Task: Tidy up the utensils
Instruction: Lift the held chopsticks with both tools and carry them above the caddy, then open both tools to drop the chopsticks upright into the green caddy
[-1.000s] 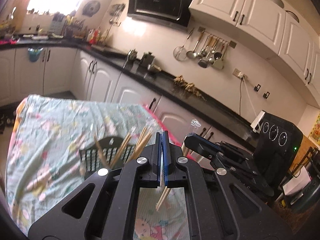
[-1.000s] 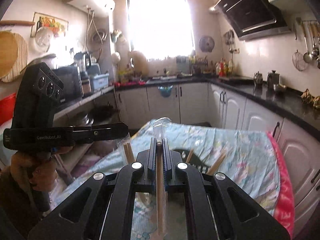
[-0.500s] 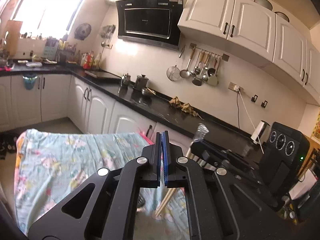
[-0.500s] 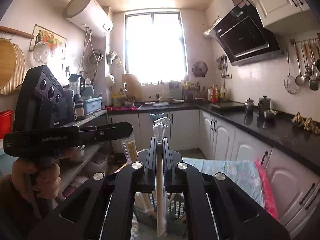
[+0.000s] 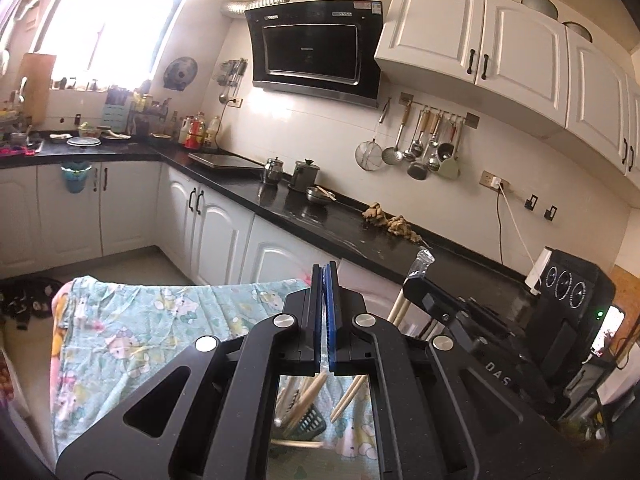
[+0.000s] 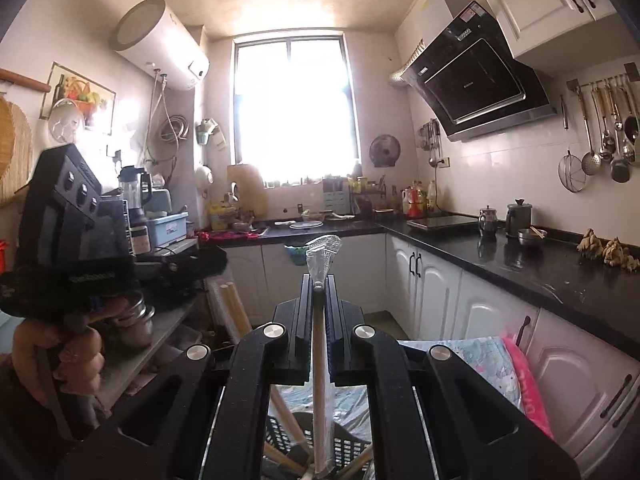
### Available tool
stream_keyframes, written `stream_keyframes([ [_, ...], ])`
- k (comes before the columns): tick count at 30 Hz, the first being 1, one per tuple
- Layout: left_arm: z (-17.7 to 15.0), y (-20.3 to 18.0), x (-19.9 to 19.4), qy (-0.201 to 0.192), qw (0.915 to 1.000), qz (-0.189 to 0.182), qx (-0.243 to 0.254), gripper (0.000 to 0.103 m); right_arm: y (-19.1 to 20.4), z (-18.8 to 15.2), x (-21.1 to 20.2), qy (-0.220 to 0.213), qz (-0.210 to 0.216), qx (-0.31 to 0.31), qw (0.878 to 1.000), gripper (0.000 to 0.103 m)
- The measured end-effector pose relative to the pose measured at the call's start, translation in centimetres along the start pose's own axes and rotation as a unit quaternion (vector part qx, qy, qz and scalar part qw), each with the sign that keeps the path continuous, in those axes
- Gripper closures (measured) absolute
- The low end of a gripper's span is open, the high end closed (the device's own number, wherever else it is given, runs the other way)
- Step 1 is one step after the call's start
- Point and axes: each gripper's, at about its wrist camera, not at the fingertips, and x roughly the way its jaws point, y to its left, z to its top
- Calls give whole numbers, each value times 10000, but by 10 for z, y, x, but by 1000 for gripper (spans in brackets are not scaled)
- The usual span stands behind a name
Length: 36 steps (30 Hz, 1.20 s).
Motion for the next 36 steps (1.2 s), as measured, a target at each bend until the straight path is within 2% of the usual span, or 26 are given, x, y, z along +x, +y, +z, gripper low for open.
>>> stream_keyframes([
  [14,-27,33,13,236,9989,413,-47,103,-10,-41,38,53,-63,24,10000,97],
  [28,-79,66,39,778,9935,783,-281,103,-3,-87,71,509,-215,141,9984,96],
  [29,-81,68,40,799,9932,794,-302,101,-3,-89,73,560,-235,158,9980,96],
  [31,-84,71,40,840,9925,830,-330,90,-3,-93,74,636,-302,167,9974,84],
  [32,-85,72,40,855,9921,849,-341,78,-3,-94,74,647,-303,187,9973,82],
  [35,-87,72,37,856,9914,930,-340,68,-3,-95,70,665,-312,242,9970,75],
  [36,-88,72,36,848,9912,957,-342,58,-3,-96,68,673,-319,244,9969,73],
])
